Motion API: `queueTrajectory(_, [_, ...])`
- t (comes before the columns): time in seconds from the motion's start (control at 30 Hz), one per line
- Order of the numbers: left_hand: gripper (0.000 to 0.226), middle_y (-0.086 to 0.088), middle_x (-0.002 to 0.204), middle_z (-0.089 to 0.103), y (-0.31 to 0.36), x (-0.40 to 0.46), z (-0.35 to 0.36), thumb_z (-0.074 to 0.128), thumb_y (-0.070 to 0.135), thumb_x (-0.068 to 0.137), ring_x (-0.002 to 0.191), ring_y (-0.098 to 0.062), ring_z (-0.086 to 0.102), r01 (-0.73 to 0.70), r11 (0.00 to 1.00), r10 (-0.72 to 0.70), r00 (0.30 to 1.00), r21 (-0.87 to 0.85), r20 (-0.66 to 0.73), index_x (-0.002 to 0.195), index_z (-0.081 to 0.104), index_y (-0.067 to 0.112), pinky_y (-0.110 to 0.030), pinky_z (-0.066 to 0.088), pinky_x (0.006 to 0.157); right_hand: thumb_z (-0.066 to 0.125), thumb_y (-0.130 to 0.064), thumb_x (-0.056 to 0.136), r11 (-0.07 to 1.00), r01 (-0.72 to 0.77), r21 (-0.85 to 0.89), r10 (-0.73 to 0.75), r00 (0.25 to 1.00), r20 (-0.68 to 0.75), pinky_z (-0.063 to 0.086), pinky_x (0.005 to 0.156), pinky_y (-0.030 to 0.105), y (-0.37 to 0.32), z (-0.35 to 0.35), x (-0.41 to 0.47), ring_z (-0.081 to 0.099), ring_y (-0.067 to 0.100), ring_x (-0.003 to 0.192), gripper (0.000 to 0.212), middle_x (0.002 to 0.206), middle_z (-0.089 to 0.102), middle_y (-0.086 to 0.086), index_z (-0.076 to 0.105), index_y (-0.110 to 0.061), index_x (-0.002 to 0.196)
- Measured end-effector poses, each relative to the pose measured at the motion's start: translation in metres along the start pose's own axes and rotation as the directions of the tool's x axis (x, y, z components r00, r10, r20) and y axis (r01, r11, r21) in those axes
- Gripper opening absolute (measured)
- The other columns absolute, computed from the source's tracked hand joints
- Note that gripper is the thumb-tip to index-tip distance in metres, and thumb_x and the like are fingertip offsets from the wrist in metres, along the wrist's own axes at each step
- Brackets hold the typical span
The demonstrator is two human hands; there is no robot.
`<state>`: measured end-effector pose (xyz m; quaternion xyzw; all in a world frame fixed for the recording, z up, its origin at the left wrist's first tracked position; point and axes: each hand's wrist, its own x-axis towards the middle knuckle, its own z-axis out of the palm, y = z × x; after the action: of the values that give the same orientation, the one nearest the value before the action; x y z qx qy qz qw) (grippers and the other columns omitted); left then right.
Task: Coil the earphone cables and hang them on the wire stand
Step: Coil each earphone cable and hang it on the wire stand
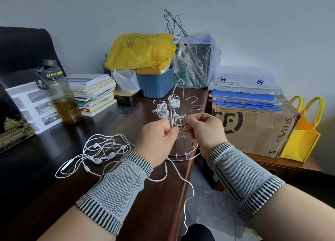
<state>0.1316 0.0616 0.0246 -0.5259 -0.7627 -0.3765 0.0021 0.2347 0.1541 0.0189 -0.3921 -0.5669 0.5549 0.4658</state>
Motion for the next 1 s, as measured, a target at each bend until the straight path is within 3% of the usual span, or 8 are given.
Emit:
queueTrajectory(0.13, [0.032, 0.004, 0.068, 0.054, 0.004, -0.007, -0.008, 0.057, 0.031, 0.094, 0.073, -0.021, 0.054, -0.114, 0.984, 0.105, 0.992, 0.139, 0.07, 0.068, 0.047, 0.015, -0.034, 0.04, 0.068, 0.066, -0.004, 0.083, 0.902, 0.369, -0.225, -0.359, 0.929, 0.085, 0.052, 0.058, 0.017, 0.009, -0.004, -0.011, 0.06, 0.003, 0.059, 0.024, 0.076, 0.061, -0.007, 0.063, -0.026, 0.073])
queueTrajectory(0.27, [0.004, 0.009, 0.104, 0.056, 0.004, -0.014, -0.01, 0.055, 0.018, 0.094, 0.089, -0.018, 0.056, -0.253, 0.934, 0.24, 0.967, 0.252, 0.082, 0.091, 0.057, 0.019, -0.025, 0.037, 0.074, 0.068, 0.003, 0.078, 0.718, 0.618, -0.322, -0.576, 0.786, 0.224, 0.042, 0.077, 0.007, 0.023, -0.006, -0.011, 0.053, -0.004, 0.086, 0.036, 0.091, 0.051, -0.014, 0.067, -0.031, 0.086])
queueTrajectory(0.37, [0.015, 0.008, 0.117, 0.055, 0.006, -0.011, -0.008, 0.054, 0.017, 0.095, 0.099, -0.017, 0.058, -0.176, 0.96, 0.169, 0.984, 0.219, 0.05, 0.104, 0.066, 0.022, -0.023, 0.038, 0.084, 0.068, 0.003, 0.076, 0.671, 0.666, -0.324, -0.596, 0.746, 0.299, 0.044, 0.088, 0.018, 0.03, -0.004, -0.012, 0.051, 0.005, 0.098, 0.033, 0.097, 0.051, -0.007, 0.072, -0.024, 0.096])
queueTrajectory(0.47, [0.017, 0.006, 0.11, 0.058, 0.009, -0.009, -0.006, 0.059, 0.02, 0.093, 0.093, -0.014, 0.06, -0.079, 0.99, 0.075, 0.996, 0.115, 0.039, 0.104, 0.07, 0.023, -0.016, 0.037, 0.082, 0.073, -0.005, 0.076, 0.655, 0.656, -0.375, -0.601, 0.753, 0.268, 0.046, 0.089, 0.028, 0.032, -0.002, -0.01, 0.053, 0.017, 0.099, 0.026, 0.098, 0.051, -0.004, 0.073, -0.021, 0.096])
queueTrajectory(0.57, [0.011, 0.011, 0.096, 0.065, 0.01, -0.009, -0.007, 0.067, 0.019, 0.086, 0.082, -0.007, 0.062, 0.056, 0.994, -0.053, 0.998, -0.098, 0.033, 0.092, 0.065, 0.028, -0.021, 0.048, 0.081, 0.076, -0.009, 0.076, 0.664, 0.636, -0.392, -0.589, 0.769, 0.249, 0.043, 0.081, 0.017, 0.031, -0.003, -0.008, 0.052, 0.006, 0.092, 0.017, 0.096, 0.053, -0.003, 0.074, -0.018, 0.09])
queueTrajectory(0.67, [0.021, 0.009, 0.087, 0.069, 0.006, -0.009, -0.011, 0.069, 0.013, 0.08, 0.075, -0.008, 0.065, 0.217, 0.938, -0.176, 0.97, -0.271, 0.17, 0.094, 0.062, 0.026, -0.027, 0.051, 0.073, 0.075, -0.01, 0.079, 0.692, 0.614, -0.379, -0.579, 0.786, 0.218, 0.043, 0.076, 0.007, 0.032, -0.004, -0.008, 0.053, -0.004, 0.086, 0.008, 0.093, 0.056, -0.007, 0.074, -0.016, 0.084])
queueTrajectory(0.83, [0.017, 0.007, 0.057, 0.063, -0.004, -0.007, -0.031, 0.063, -0.001, 0.084, 0.054, -0.005, 0.055, 0.272, 0.908, -0.13, 0.906, -0.318, 0.403, 0.09, 0.07, 0.013, -0.018, 0.046, 0.057, 0.073, -0.008, 0.081, 0.831, 0.5, -0.242, -0.479, 0.866, 0.145, 0.05, 0.078, 0.017, 0.029, -0.007, -0.006, 0.065, 0.006, 0.08, 0.016, 0.086, 0.069, -0.005, 0.07, -0.023, 0.075])
queueTrajectory(1.0, [0.013, 0.002, 0.063, 0.064, 0.008, 0.012, -0.031, 0.065, 0.016, 0.091, 0.058, -0.008, 0.056, 0.233, 0.792, -0.135, 0.968, -0.564, 0.21, 0.082, 0.072, 0.007, -0.025, 0.049, 0.061, 0.069, -0.007, 0.085, 0.976, 0.17, 0.139, -0.187, 0.974, 0.126, 0.051, 0.06, 0.026, 0.017, -0.007, -0.007, 0.059, 0.011, 0.053, 0.015, 0.063, 0.064, 0.009, 0.07, -0.01, 0.07])
